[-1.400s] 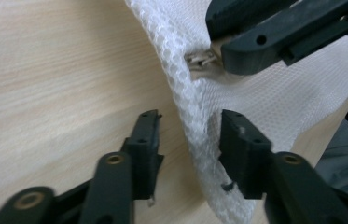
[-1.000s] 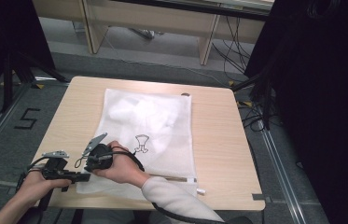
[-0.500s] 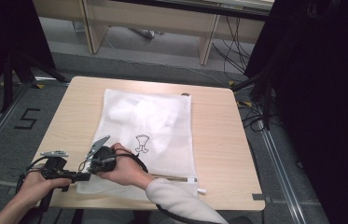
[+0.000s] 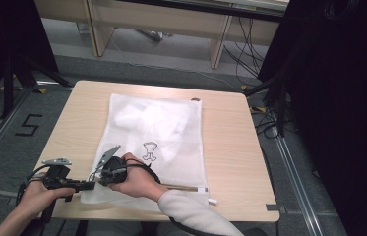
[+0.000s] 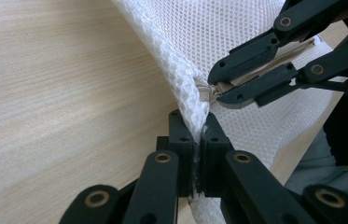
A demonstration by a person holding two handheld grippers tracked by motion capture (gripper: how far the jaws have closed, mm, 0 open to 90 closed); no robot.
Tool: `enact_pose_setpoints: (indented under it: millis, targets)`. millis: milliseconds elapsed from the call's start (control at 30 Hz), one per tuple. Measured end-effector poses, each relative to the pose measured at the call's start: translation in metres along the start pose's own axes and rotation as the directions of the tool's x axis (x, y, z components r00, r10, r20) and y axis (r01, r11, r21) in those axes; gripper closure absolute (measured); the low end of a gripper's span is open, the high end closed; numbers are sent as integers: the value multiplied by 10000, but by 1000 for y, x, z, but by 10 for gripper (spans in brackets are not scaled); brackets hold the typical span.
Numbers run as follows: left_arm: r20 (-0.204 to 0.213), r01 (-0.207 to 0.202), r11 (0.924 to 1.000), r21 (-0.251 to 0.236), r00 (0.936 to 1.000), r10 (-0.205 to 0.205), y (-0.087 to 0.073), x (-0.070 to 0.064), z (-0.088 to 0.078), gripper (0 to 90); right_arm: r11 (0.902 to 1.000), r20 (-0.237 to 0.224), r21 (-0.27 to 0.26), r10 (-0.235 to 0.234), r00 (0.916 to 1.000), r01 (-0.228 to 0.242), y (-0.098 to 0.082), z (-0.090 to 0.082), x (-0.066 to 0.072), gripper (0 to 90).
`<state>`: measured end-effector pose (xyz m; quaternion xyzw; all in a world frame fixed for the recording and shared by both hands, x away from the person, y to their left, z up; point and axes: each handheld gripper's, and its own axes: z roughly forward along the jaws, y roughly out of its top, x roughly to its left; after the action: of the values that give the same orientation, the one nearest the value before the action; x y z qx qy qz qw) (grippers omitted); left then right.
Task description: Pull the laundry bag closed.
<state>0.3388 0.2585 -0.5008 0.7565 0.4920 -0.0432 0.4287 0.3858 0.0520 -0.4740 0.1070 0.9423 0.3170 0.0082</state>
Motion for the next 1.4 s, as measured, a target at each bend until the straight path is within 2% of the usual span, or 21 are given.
enact_pose_setpoints:
  millis: [67,233,333,367,400,433,500,567,600,633,700,833,933,967,1033,1133,1233,1267,1333,1400]
  targets:
    - [-274,-204,9998,-30,9994,203,0,-3,1,857,10000,-81,4,40,10000,-40,0,0,1,827]
    - [-285,-420,9991,100,9987,422,0,-5,0,857,10000,-138,-87,35,9999,-36,-3,-2,1,827]
    - [-152,-337,9994,16,9993,337,0,-7,1,857,9999,-122,-97,129,9998,-131,-6,-5,3,827]
    - [-94,-298,9996,4,9995,298,0,-7,1,857,9999,-34,-104,14,10000,-15,-7,-6,2,827]
    - [-85,-242,9997,-25,9997,242,0,-9,2,857,9998,-142,-175,64,9999,-66,-8,-7,2,827]
    - [-62,-238,9997,-23,9997,238,0,-9,2,857,9999,10,-108,99,10000,-99,-9,-8,3,827]
    - [9,-178,9998,-48,9998,178,0,-9,2,857,9996,-102,-239,143,9998,-146,-10,-9,3,827]
    - [78,-105,9999,-70,9999,105,0,-8,0,857,9998,-55,-123,161,9999,-162,-14,-7,3,827]
    - [57,-149,9999,-49,9999,149,0,-8,0,857,9999,8,-36,128,9999,-128,-17,-6,2,827]
    - [27,-143,9999,-51,9999,143,0,-8,1,857,9996,-72,-243,124,9999,-126,-20,-4,1,827]
    - [-19,-151,9999,-7,9999,151,0,-9,2,857,9995,-64,-234,199,9998,-201,-23,-5,1,827]
    - [-1,-197,9998,-8,9998,197,0,-9,1,856,9988,-86,-308,378,9992,-380,-23,-8,3,827]
    - [-72,-203,9998,-53,9998,203,0,-8,0,856,9995,63,-243,198,9998,-197,-25,-8,0,827]
    - [-80,-222,9997,-39,9997,221,0,-8,0,856,9987,-156,-300,417,9990,-422,-27,-7,0,827]
    - [-26,-221,9998,35,9998,221,0,-8,1,856,9982,-167,-264,535,9984,-540,-31,-7,-2,827]
    - [-90,-236,9997,25,9997,236,0,-8,1,856,9988,-175,-226,435,9989,-439,-32,-8,-2,827]
    - [-93,-278,9996,7,9996,278,0,-8,1,855,9977,-199,-289,604,9980,-610,-32,-9,0,827]
    - [-171,-235,9997,-72,9996,233,0,-9,1,855,9990,-90,-239,375,9993,-377,-32,-10,-2,827]
    - [-330,-290,9995,-134,9990,285,-1,-10,2,855,9987,-169,-222,447,9989,-451,-33,-11,-2,827]
    - [-203,-347,9994,38,9992,348,0,-8,1,854,9990,-126,-203,406,9991,-408,-35,-12,-3,827]
